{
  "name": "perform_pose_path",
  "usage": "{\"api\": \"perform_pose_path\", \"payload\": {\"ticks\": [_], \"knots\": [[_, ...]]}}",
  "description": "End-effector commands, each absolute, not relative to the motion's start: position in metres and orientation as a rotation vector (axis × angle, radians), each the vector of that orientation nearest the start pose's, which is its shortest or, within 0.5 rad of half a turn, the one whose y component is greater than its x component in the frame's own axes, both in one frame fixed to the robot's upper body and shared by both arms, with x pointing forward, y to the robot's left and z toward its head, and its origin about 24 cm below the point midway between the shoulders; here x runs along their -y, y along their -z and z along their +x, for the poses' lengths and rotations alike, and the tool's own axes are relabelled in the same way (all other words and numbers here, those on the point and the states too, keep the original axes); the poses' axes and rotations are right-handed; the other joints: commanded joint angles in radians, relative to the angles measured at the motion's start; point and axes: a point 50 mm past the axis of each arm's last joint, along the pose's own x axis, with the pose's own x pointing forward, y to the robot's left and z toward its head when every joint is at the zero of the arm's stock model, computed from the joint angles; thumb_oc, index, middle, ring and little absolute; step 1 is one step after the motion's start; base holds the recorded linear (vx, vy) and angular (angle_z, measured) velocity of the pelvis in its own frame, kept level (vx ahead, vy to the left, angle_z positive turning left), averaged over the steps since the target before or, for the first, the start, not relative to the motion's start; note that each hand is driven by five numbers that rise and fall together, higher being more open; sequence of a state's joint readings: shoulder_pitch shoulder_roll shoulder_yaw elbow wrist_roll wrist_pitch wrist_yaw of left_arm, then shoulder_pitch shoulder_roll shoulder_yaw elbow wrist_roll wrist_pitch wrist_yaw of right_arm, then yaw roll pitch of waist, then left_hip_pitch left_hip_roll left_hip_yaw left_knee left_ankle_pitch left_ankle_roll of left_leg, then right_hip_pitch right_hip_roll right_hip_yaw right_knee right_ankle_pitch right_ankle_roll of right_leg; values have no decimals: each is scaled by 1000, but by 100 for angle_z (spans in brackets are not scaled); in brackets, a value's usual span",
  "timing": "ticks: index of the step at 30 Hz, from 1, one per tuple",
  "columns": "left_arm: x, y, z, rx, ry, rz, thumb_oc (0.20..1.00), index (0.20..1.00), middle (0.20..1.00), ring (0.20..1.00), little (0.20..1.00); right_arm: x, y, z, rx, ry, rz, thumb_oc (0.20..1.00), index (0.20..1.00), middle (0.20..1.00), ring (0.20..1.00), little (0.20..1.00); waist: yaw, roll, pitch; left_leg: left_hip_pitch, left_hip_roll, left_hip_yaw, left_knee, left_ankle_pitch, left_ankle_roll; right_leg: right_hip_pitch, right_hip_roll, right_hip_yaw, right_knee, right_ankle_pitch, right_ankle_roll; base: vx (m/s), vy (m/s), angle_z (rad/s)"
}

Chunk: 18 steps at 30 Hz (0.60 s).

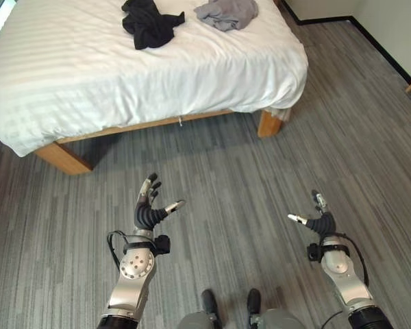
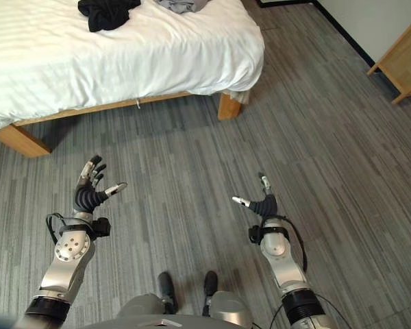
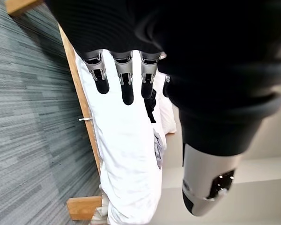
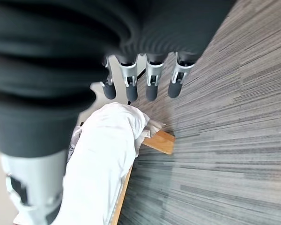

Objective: Pick up bed clothes into laundry basket.

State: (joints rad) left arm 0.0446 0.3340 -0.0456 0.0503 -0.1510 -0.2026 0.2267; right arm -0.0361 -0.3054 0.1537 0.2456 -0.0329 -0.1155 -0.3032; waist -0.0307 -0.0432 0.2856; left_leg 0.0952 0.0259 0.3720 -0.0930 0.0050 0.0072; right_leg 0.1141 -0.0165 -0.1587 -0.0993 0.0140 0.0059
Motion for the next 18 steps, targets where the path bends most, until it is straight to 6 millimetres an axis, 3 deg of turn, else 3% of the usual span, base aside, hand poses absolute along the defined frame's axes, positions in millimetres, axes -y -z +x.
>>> {"api": "perform_pose_path", "payload": {"ticks": [1, 4, 6, 7, 9, 10, 11, 12, 14, 16, 18], "knots": [[-213, -56, 242, 175, -143, 194, 1000, 1000, 1000, 1000, 1000, 199, -42, 261, 102, 148, -354, 1000, 1000, 1000, 1000, 1000, -8, 20, -57, 54, 64, -17, 23, -35, -78, 9, -62, -17, 56, -76, 89, 46, -7, 4], [-217, -47, 239, 127, -169, 184, 1000, 1000, 1000, 1000, 1000, 195, -52, 267, 143, 123, -376, 1000, 1000, 1000, 1000, 1000, 4, 13, -59, 42, 60, -37, 68, -54, -79, 13, -59, -10, 60, -81, 81, 66, -29, -1], [-222, -43, 237, 104, -186, 186, 1000, 1000, 1000, 1000, 1000, 191, -59, 271, 176, 99, -385, 1000, 1000, 1000, 1000, 1000, 14, 1, -54, 15, 61, -48, 143, -79, -81, 12, -60, -9, 77, -98, 73, 39, -54, -1], [-224, -42, 235, 96, -192, 189, 1000, 1000, 1000, 1000, 1000, 188, -62, 272, 187, 85, -388, 1000, 1000, 1000, 1000, 1000, 18, -7, -43, -20, 72, -56, 237, -93, -94, 14, -56, -6, 92, -117, 62, 35, -95, 3], [-224, -43, 236, 93, -188, 191, 1000, 1000, 1000, 1000, 1000, 185, -66, 274, 205, 76, -399, 1000, 1000, 1000, 1000, 1000, 43, -20, -15, -121, 122, -84, 450, -27, -128, 26, -45, 0, 91, -125, 30, 14, -123, 10], [-224, -43, 236, 95, -188, 191, 1000, 1000, 1000, 1000, 1000, 185, -66, 274, 206, 77, -399, 1000, 1000, 1000, 1000, 1000, 43, -20, -17, -128, 124, -85, 452, -23, -128, 22, -43, -1, 90, -121, 28, 72, -164, 12], [-222, -42, 237, 93, -192, 175, 1000, 1000, 1000, 1000, 1000, 183, -71, 276, 226, 71, -403, 1000, 1000, 1000, 1000, 1000, 85, -35, 20, -239, 128, -157, 661, 52, -155, 64, -38, -1, 74, -128, 5, 102, -144, 0], [-220, -42, 237, 92, -190, 168, 1000, 1000, 1000, 1000, 1000, 183, -71, 277, 225, 75, -401, 1000, 1000, 1000, 1000, 1000, 99, -49, 30, -302, 112, -182, 709, 47, -148, 76, -42, -5, 66, -128, 0, 186, -145, -5], [-216, -37, 235, 70, -182, 151, 1000, 1000, 1000, 1000, 1000, 182, -67, 276, 210, 69, -395, 1000, 1000, 1000, 1000, 1000, 129, -58, 36, -386, 55, -184, 652, -3, -115, 98, -41, 3, 59, -142, 4, 277, 1, -1], [-215, -33, 230, 49, -167, 143, 1000, 1000, 1000, 1000, 1000, 180, -66, 276, 205, 55, -409, 1000, 1000, 1000, 1000, 1000, 146, -57, 19, -394, 60, -170, 512, -8, -101, 108, -33, 7, 45, -162, 19, 399, 78, 5], [-218, -27, 224, 20, -166, 162, 1000, 1000, 1000, 1000, 1000, 178, -66, 277, 210, 44, -421, 1000, 1000, 1000, 1000, 1000, 153, -33, -4, -373, 93, -119, 235, 87, -115, 144, -25, 2, 24, -182, 41, 488, 153, -9]]}}
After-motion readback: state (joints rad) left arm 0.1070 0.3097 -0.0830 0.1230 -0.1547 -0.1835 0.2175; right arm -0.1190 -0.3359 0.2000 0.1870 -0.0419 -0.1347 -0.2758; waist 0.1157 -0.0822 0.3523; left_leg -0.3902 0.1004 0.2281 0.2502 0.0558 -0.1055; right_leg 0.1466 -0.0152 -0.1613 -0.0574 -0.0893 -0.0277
